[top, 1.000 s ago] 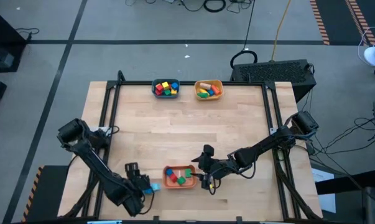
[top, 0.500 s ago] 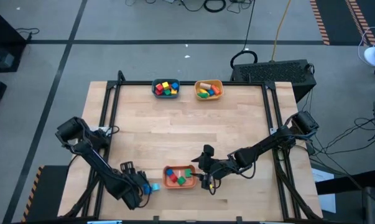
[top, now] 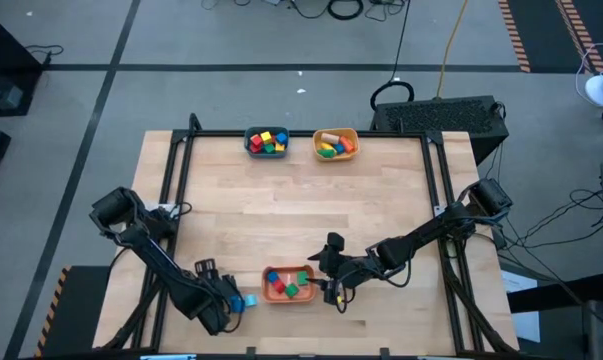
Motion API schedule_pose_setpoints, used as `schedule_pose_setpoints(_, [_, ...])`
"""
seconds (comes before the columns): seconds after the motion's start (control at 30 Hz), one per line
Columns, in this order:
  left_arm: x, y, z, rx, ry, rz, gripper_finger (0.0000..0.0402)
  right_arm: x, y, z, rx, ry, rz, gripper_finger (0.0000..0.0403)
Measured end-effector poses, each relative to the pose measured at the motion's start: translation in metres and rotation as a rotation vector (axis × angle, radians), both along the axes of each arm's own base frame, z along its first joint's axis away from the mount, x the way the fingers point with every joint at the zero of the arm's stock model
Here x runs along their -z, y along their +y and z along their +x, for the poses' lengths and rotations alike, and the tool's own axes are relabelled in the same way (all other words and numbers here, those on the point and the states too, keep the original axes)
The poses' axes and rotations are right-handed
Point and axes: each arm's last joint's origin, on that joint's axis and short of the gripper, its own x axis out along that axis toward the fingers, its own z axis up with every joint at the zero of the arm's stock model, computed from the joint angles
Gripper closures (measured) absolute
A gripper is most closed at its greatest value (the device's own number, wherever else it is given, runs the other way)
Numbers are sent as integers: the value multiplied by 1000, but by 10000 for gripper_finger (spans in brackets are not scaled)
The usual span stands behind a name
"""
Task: Sort blocks by size
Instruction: Put the light blue half circle block into the orange bin
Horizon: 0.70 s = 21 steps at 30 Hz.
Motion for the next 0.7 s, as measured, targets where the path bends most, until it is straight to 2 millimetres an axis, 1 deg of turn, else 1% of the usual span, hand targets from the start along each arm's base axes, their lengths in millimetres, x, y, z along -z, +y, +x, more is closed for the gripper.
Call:
schedule_pose_setpoints(0.2, [-5,3,1,163,-10,18,149,0,0,0,0,0,0,147])
schedule_pose_setpoints(0.4, [-6,4,3,454,-24,91,148,0,0,0,0,1,0,147])
schedule_pose_setpoints(0.5, [-6,4,4,559,-25,99,148,0,0,0,0,1,0,147])
schedule_pose_setpoints(0.6, [-6,3,5,604,-32,94,149,0,0,0,0,1,0,147])
schedule_pose_setpoints(0.7, [-6,2,7,602,-54,83,149,0,0,0,0,2,-1,147])
